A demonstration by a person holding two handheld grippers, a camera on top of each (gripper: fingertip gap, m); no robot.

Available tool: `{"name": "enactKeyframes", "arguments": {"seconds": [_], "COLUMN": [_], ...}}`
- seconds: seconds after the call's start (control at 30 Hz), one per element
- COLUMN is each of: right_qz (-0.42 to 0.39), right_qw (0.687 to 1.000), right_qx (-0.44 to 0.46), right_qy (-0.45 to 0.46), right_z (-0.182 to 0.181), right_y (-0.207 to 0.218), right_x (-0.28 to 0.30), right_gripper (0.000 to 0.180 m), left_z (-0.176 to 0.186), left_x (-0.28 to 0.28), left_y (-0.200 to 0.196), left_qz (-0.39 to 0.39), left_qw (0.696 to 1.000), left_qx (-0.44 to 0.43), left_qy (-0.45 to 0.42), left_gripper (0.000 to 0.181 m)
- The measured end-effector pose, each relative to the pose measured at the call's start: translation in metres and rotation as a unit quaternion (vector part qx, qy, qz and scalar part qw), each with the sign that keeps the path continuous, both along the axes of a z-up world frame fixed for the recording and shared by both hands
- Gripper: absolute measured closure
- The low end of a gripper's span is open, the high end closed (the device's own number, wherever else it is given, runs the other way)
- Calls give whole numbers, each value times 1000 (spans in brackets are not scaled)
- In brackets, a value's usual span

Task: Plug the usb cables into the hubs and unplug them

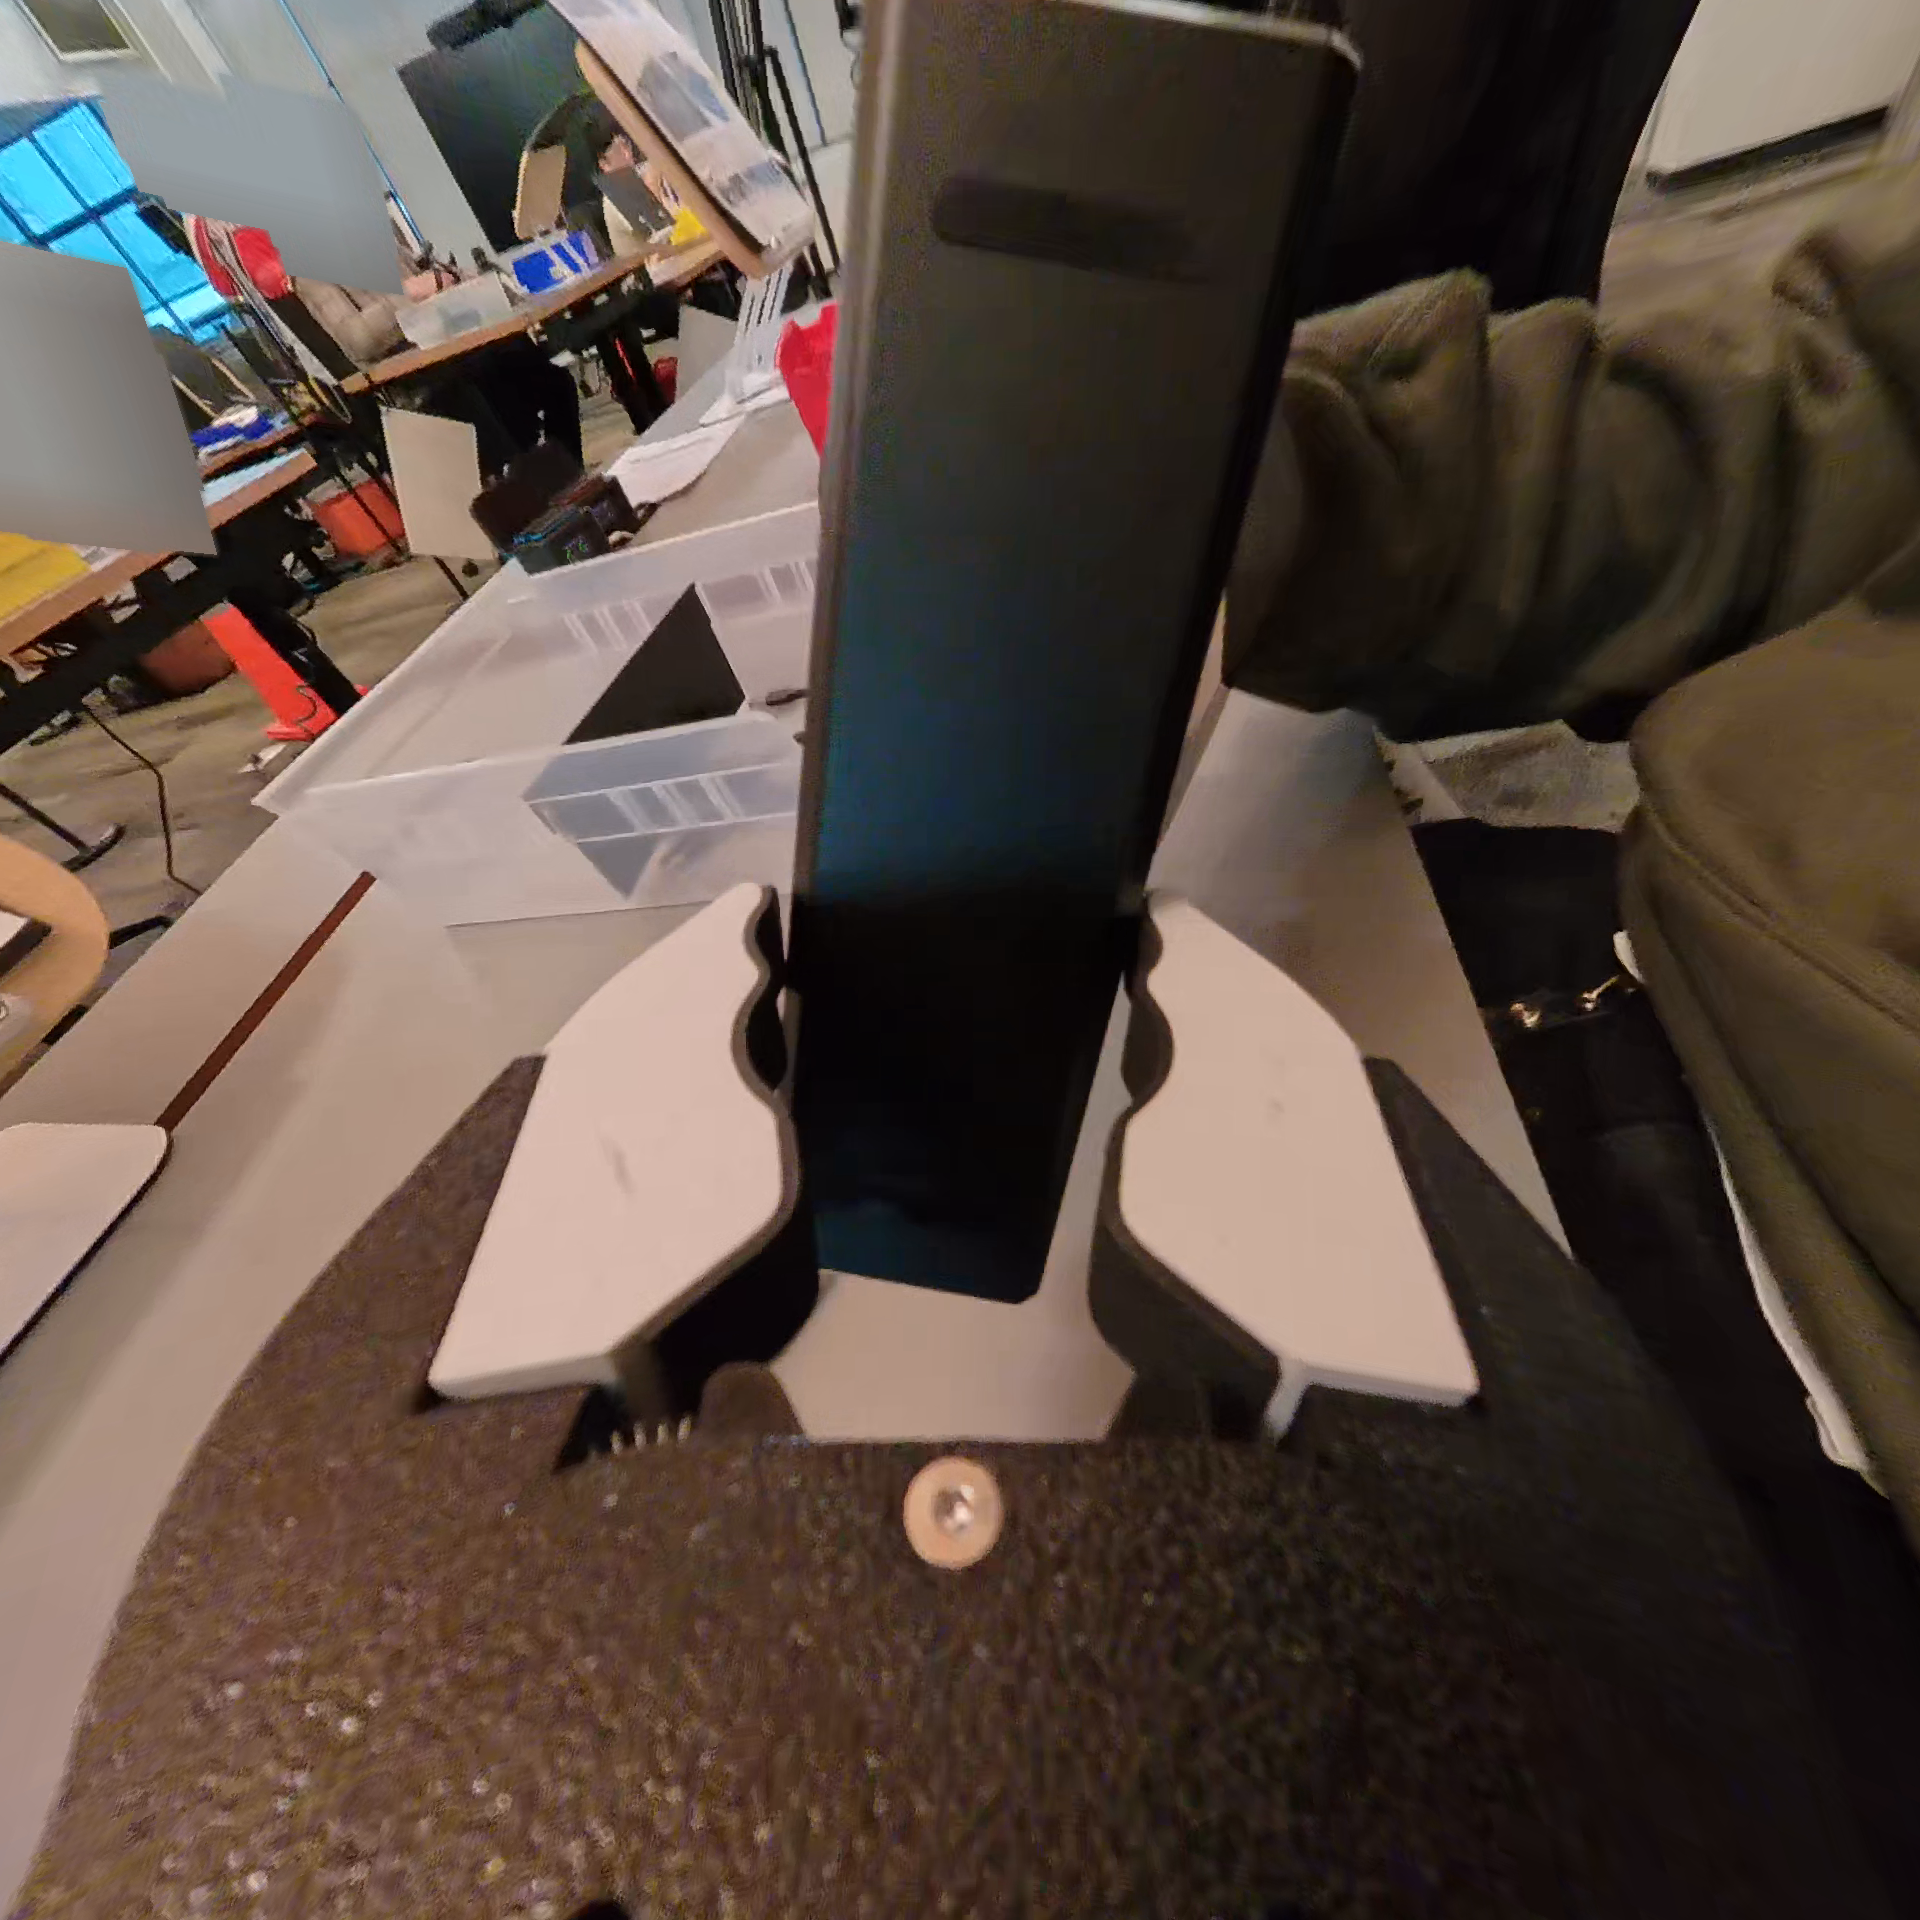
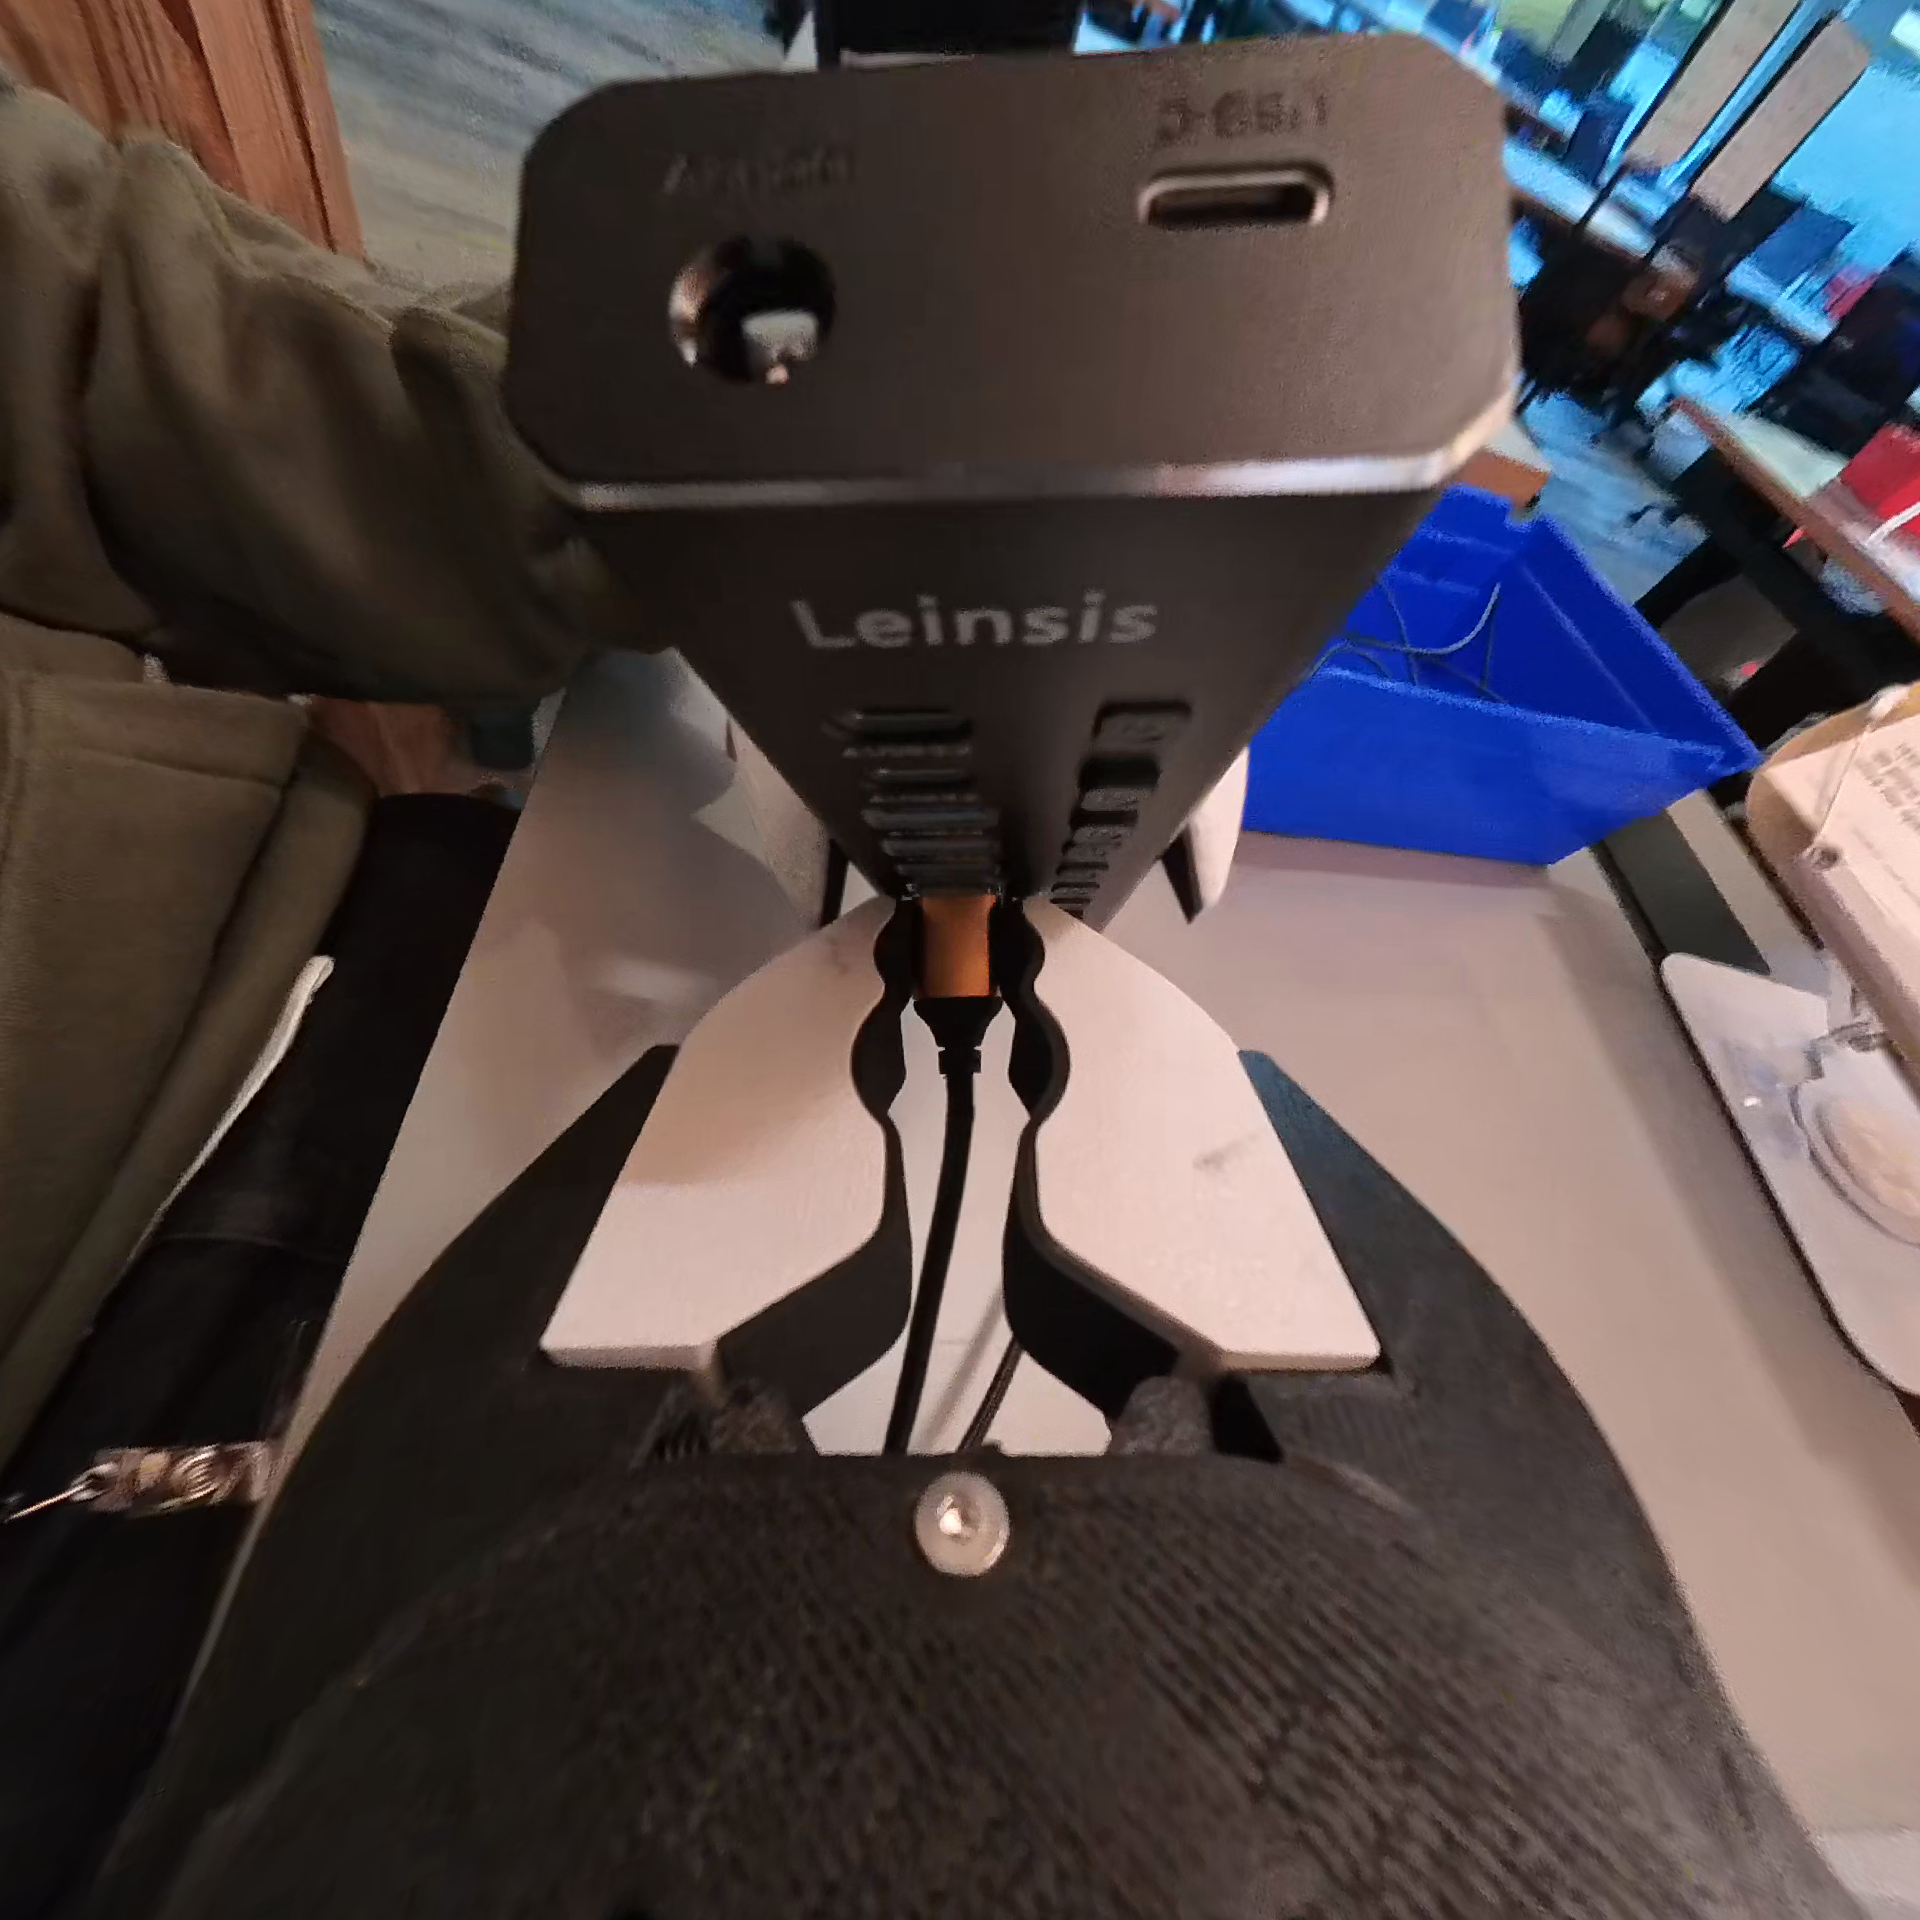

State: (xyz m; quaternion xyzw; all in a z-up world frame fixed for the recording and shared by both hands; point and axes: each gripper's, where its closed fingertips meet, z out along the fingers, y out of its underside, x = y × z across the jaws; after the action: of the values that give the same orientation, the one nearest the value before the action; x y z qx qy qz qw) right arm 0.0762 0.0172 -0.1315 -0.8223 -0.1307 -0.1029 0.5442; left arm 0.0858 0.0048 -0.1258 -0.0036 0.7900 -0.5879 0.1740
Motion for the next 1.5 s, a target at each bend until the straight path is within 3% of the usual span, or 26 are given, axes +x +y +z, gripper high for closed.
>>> {"name": "enactKeyframes", "arguments": {"seconds": [0.2,0.53,0.9,1.1,1.2,1.5], "right_qz": [-14,-10,6,5,-6,-23], "right_qw": [998,999,992,993,991,993], "right_qx": [-60,-6,42,57,75,49], "right_qy": [-18,38,121,102,113,105], "right_z": [-5,4,9,10,15,21], "right_y": [-7,-11,-14,-6,-5,-4], "right_x": [-2,1,1,1,5,3], "right_gripper": [163,164,159,164,157,164], "left_z": [-11,-3,3,2,2,10], "left_x": [-2,1,-1,2,2,4], "left_y": [-6,-13,-10,-8,-7,-5], "left_qz": [-1,-47,-64,-61,-59,-50], "left_qw": [999,990,982,981,981,978], "left_qx": [45,-120,-163,-171,-173,-197], "left_qy": [-9,60,64,68,66,52], "left_gripper": [121,121,121,121,121,120]}}
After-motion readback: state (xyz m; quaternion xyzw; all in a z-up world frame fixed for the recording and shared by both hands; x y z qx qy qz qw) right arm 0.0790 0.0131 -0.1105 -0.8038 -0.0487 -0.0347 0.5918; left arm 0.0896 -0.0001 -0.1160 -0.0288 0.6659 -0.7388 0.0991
